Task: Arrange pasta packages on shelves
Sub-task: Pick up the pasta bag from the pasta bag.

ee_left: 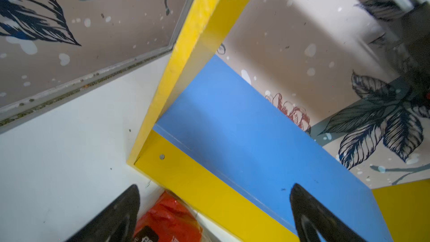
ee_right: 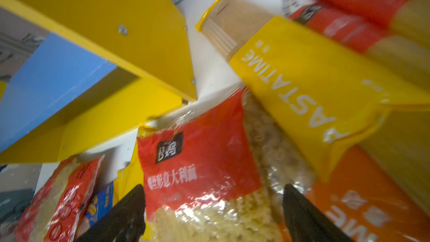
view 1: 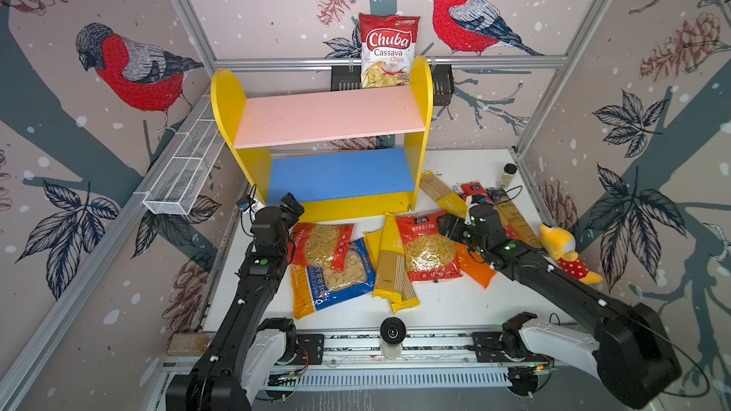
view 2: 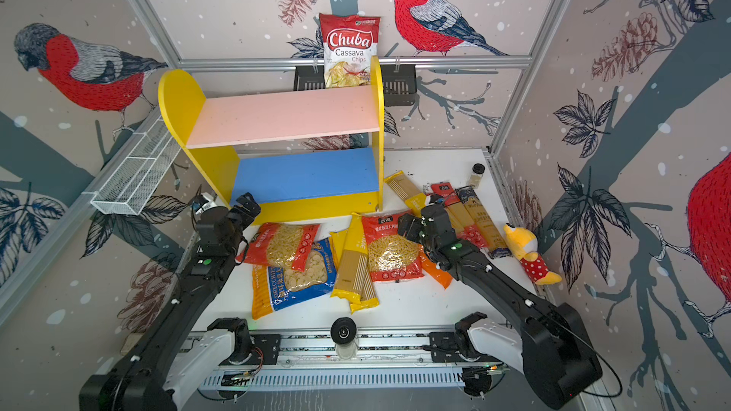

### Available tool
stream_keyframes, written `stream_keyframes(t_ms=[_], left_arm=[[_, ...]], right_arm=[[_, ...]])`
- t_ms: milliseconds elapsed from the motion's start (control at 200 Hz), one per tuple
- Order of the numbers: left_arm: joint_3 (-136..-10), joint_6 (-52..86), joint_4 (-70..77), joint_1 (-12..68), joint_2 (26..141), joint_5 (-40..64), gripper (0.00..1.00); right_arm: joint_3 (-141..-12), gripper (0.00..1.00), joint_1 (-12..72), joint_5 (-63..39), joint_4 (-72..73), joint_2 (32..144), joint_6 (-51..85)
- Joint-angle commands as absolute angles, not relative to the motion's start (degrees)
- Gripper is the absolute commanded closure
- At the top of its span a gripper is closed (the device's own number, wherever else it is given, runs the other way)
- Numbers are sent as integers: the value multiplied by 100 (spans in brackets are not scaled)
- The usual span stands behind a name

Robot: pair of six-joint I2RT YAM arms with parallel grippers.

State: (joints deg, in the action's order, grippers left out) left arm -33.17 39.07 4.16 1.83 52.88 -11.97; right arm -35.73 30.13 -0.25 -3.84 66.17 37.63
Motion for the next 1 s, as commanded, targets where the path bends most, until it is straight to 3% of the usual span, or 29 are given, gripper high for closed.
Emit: stream_keyframes(t_ms=[0,105,275,530,825,996], left_arm=[[-3372,3687,571,174,5505,145,10],[-3369,3899,974,570,5871,887,18],[-3530,3761,716,2241,6237,295,16],[-2977,4018,972,3403,6738,990,17],[-3001,4101,1504,3937,7782,1729,38],[-3151,4177,1602,3929,8384,2154,55]], right_arm=[[-3751,12,3349,-516,-488,6823,3892],[-3832,16,3910,-621,-406,7008,4204],[-3636,29,4508,-1277,373,7284,5092],[-3323,38,4771,-1752,835,7837,5673],[-3134,35,4617,-2231,1565,8560,5939],[-2779,45,4474,-2613,2816,8355,6187]])
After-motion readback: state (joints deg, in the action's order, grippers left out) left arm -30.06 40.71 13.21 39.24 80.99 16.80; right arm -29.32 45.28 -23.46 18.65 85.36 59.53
